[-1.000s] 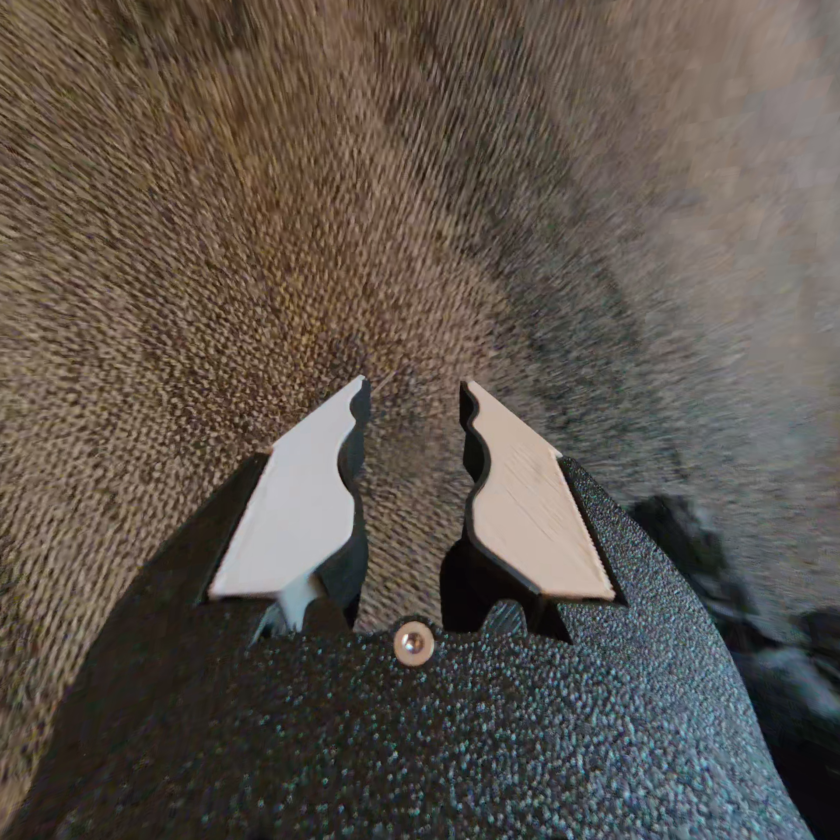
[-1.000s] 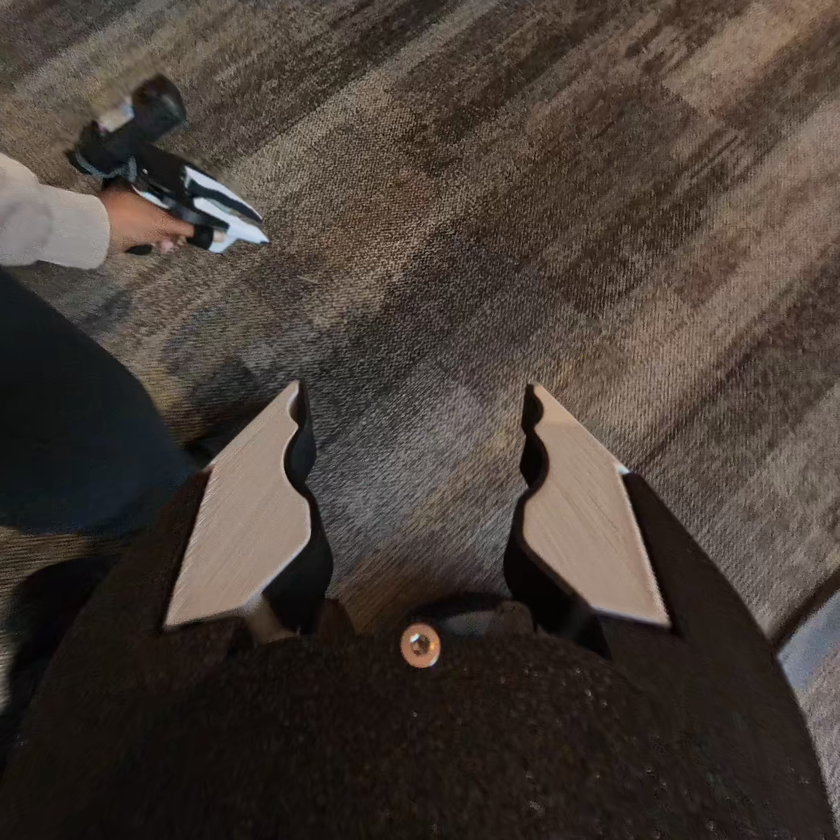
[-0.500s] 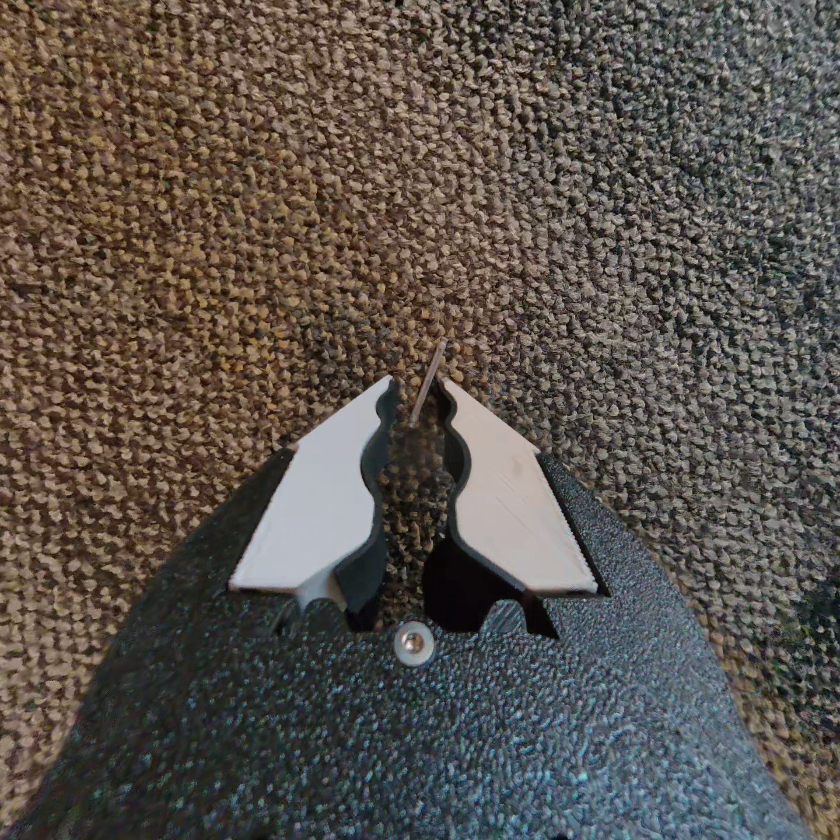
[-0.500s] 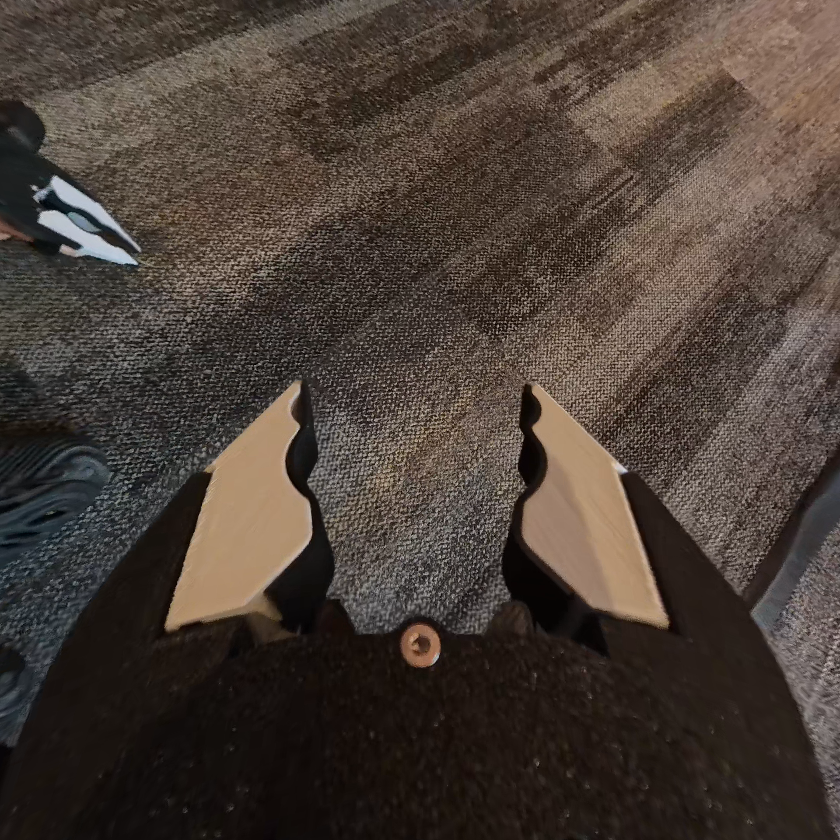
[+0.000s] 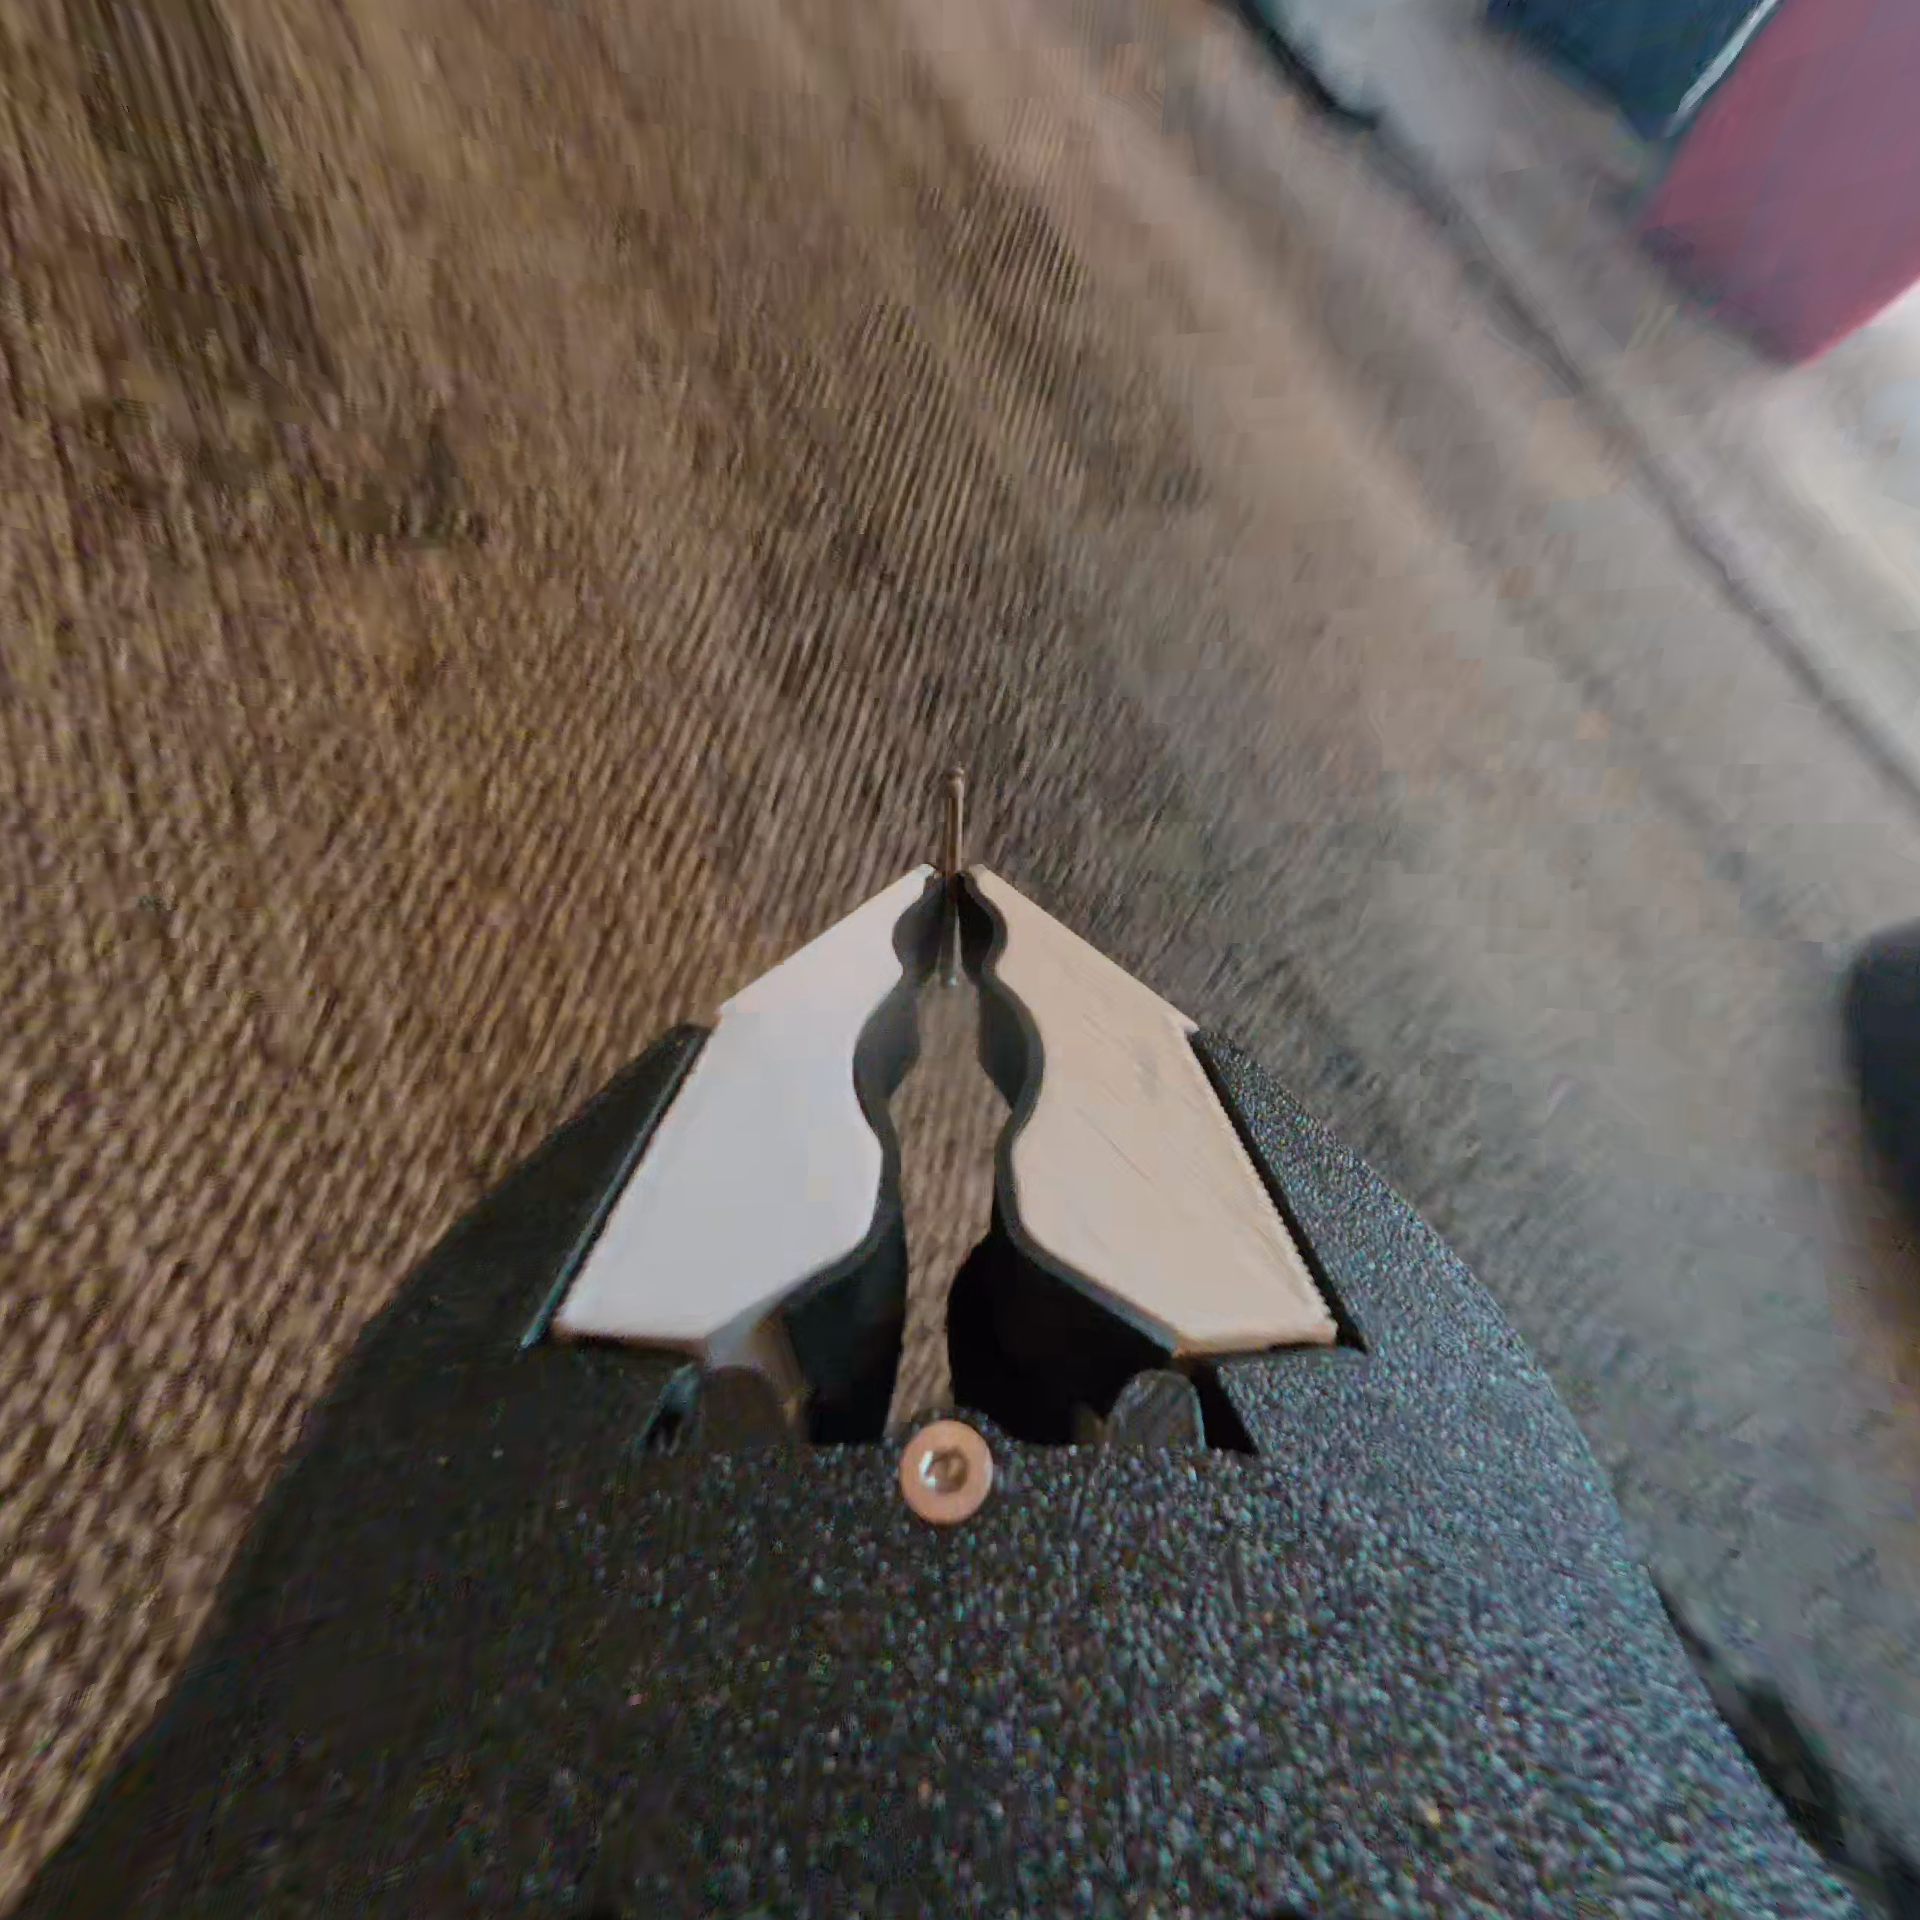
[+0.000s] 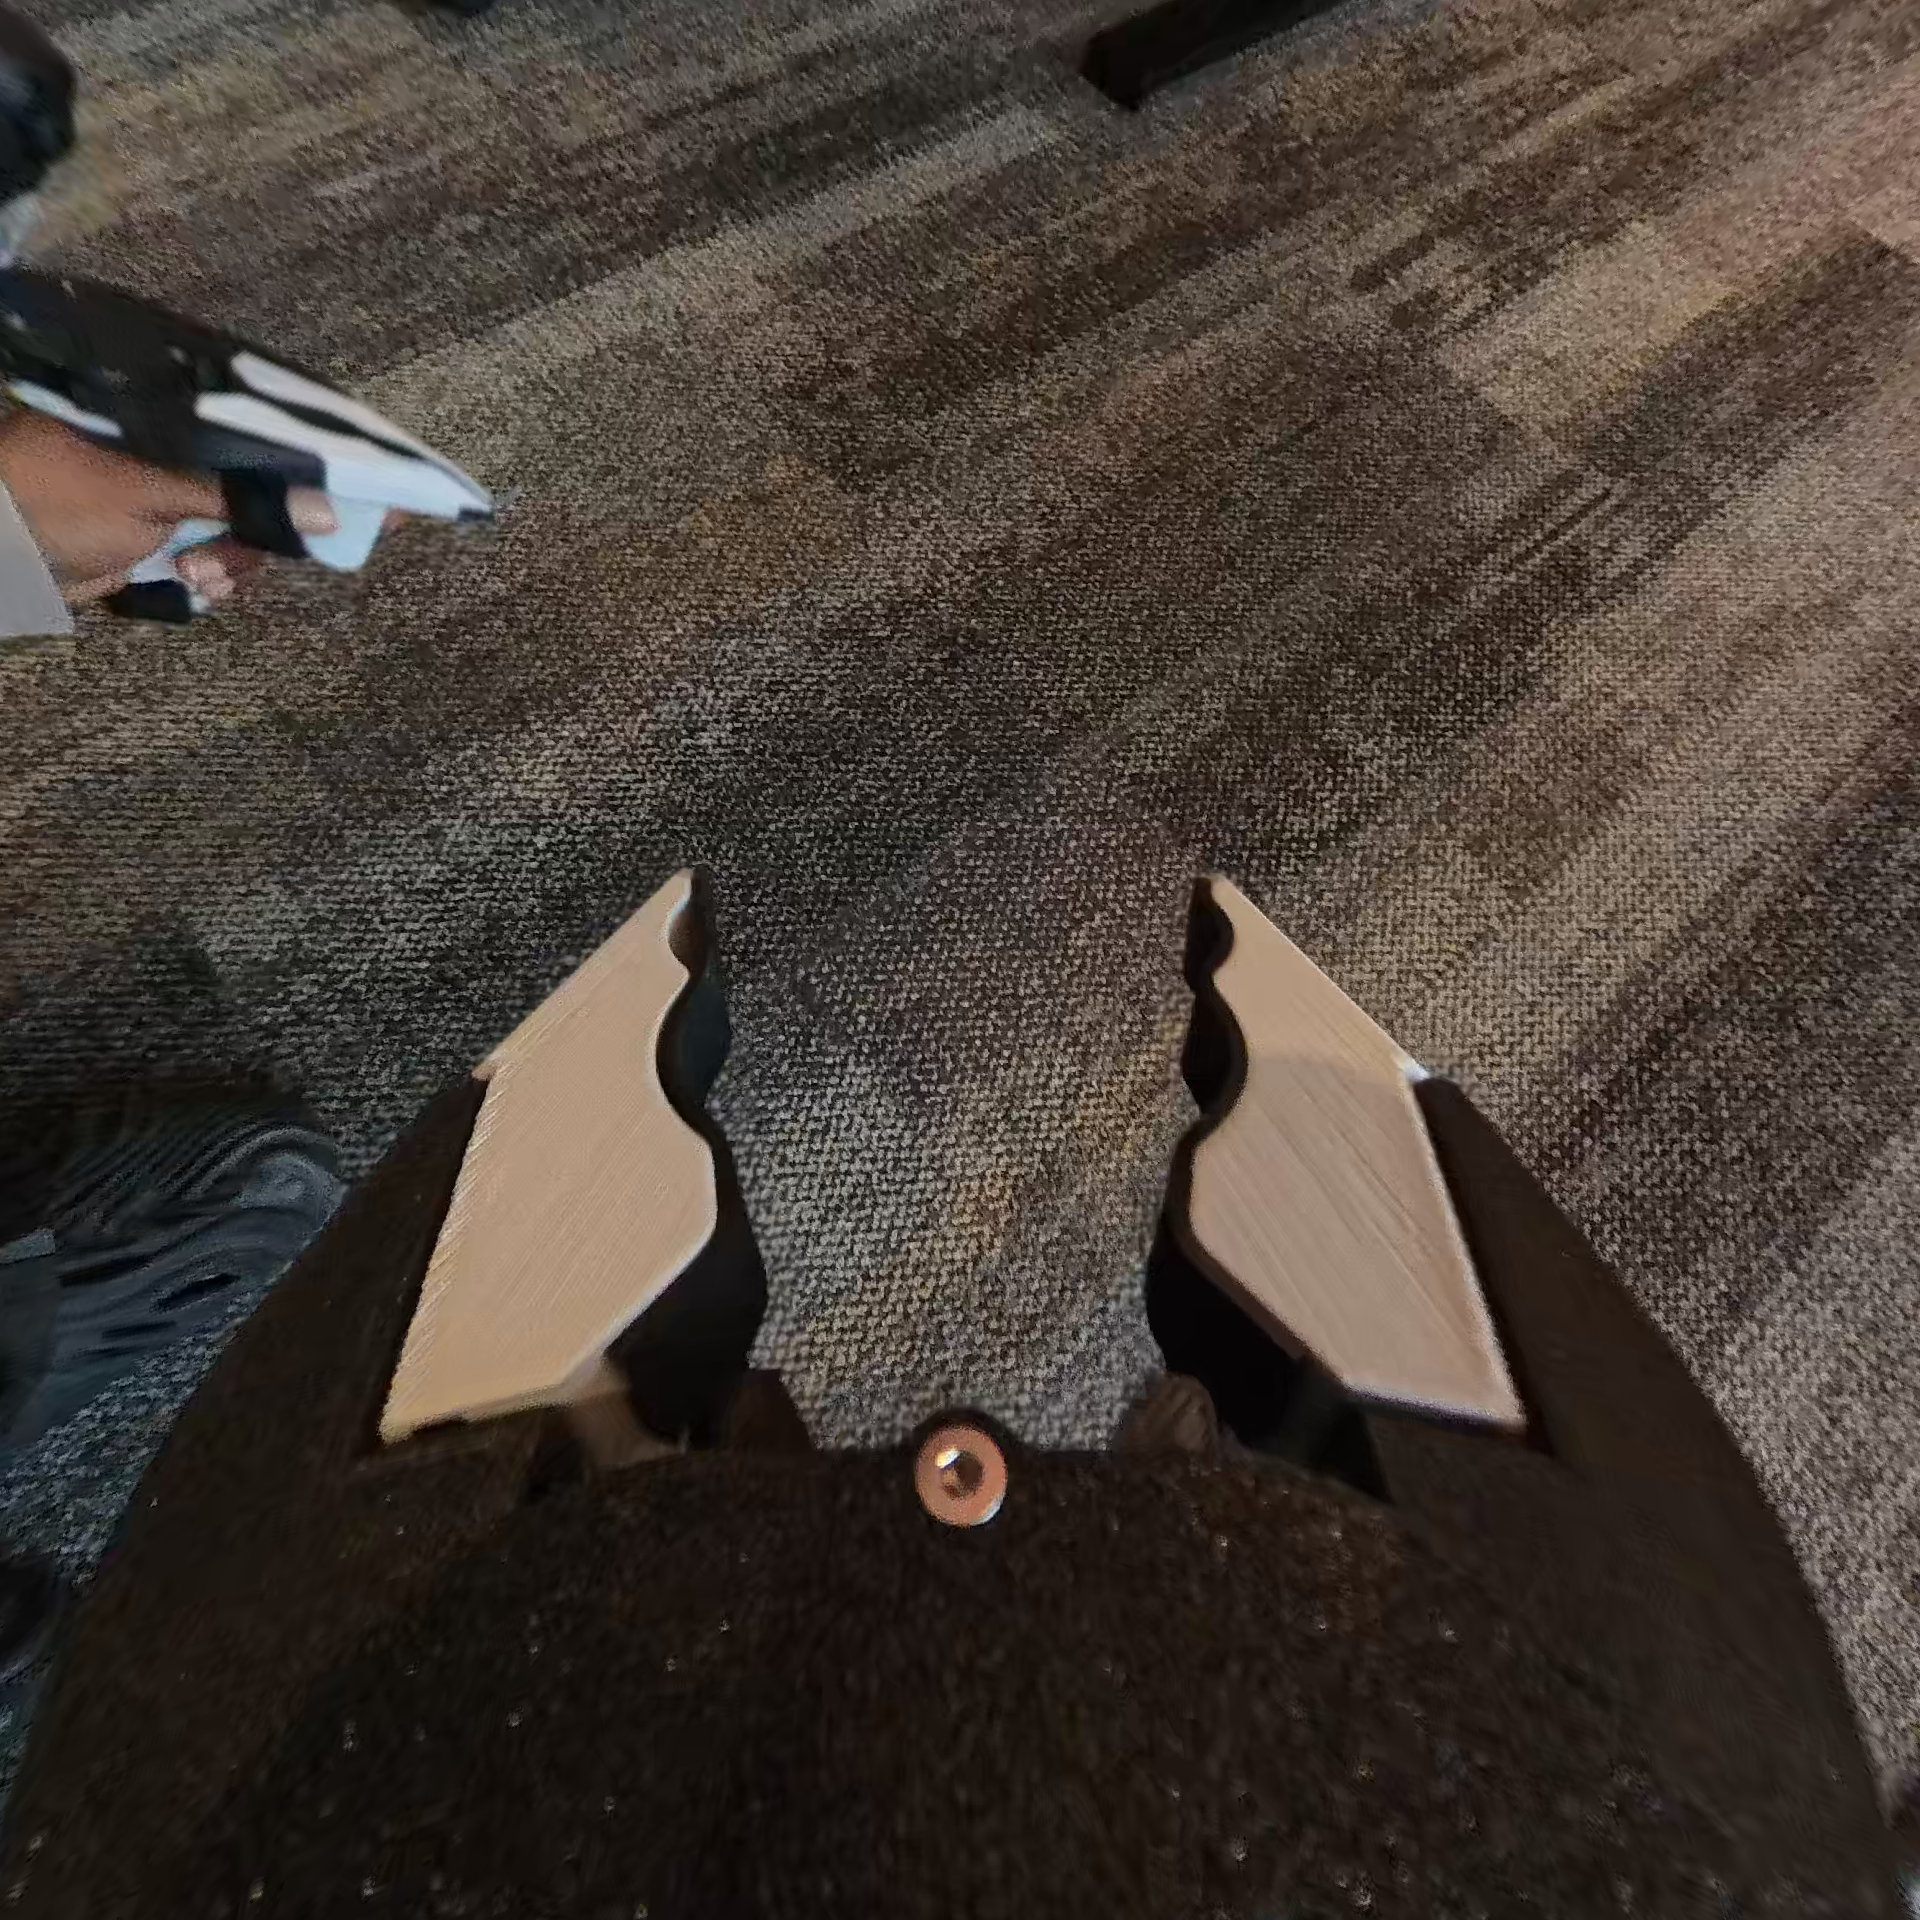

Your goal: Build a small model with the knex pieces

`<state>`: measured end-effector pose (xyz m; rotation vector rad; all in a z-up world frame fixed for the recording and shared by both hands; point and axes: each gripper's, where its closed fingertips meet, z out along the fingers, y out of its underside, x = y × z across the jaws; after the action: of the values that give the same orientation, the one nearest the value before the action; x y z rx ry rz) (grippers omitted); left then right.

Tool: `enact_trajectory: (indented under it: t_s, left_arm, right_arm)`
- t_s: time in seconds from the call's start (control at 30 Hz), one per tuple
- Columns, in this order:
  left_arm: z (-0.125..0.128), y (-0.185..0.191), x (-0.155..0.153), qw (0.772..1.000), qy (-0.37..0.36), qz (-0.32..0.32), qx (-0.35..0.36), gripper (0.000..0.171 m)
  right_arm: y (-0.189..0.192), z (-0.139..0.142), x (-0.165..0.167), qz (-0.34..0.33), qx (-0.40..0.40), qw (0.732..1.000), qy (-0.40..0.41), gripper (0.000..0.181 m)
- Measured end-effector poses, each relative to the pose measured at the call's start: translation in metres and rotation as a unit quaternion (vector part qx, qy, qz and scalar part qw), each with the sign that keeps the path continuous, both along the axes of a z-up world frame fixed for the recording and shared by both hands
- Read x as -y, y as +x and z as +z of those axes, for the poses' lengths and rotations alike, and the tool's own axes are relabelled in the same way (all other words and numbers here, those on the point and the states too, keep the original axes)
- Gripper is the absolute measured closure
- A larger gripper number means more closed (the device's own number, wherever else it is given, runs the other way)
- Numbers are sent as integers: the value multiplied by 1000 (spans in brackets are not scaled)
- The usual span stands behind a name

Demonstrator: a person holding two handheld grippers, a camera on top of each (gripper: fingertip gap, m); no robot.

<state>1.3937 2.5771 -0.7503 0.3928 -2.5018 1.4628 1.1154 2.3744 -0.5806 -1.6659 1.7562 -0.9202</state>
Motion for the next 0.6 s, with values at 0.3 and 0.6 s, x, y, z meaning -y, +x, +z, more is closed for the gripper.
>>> enact_trajectory:
  t_s: [0.3,0.6]
  left_arm:
    - [118,-46,37,991,-126,-24,-39,170]
    - [149,-41,26,995,-100,0,4,170]
  right_arm:
    - [3,-14,0,0,-5,1000,12,93]
    - [18,17,20,-46,76,996,0,91]
